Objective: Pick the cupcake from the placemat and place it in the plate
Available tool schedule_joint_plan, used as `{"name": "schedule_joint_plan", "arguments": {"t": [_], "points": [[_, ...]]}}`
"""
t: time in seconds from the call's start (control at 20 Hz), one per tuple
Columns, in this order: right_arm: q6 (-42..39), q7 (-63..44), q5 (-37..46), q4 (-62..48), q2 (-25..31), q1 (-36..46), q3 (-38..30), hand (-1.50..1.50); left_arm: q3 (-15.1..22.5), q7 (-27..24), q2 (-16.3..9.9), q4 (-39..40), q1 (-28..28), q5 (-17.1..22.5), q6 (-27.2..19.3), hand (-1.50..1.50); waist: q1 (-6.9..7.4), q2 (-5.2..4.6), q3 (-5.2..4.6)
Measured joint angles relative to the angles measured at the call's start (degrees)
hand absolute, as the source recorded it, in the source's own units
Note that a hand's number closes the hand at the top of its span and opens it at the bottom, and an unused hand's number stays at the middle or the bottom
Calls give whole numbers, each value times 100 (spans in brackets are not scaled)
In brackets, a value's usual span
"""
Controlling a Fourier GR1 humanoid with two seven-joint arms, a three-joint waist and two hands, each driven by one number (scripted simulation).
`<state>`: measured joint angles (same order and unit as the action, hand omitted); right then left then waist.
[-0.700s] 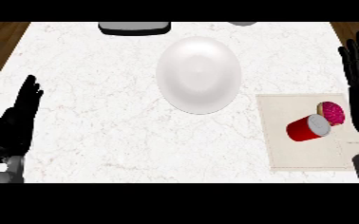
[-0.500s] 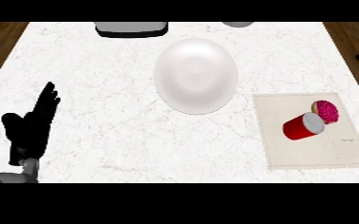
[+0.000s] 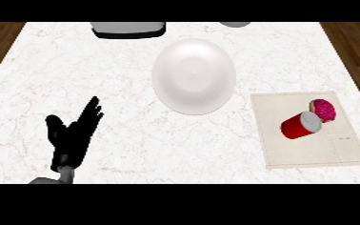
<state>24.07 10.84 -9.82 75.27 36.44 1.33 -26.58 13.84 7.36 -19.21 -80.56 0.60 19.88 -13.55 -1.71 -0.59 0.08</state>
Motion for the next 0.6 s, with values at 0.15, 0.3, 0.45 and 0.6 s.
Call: {"name": "schedule_joint_plan", "arguments": {"t": [0.15,0.3,0.45,0.6], "points": [[-147,548,-136,-194,-162,-218,-345,-150,72,41,159,34,-28,-79,80,0,72,33,-1],[-315,572,-54,-110,-120,-475,-459,-150,74,159,267,-8,-11,-176,126,0,110,50,-4],[-573,81,178,123,162,-799,-249,-150,46,234,281,-51,2,-197,121,0,117,57,-12],[-1023,-548,428,316,594,-1101,91,-150,112,246,350,-60,17,-253,99,0,129,56,-19]]}}
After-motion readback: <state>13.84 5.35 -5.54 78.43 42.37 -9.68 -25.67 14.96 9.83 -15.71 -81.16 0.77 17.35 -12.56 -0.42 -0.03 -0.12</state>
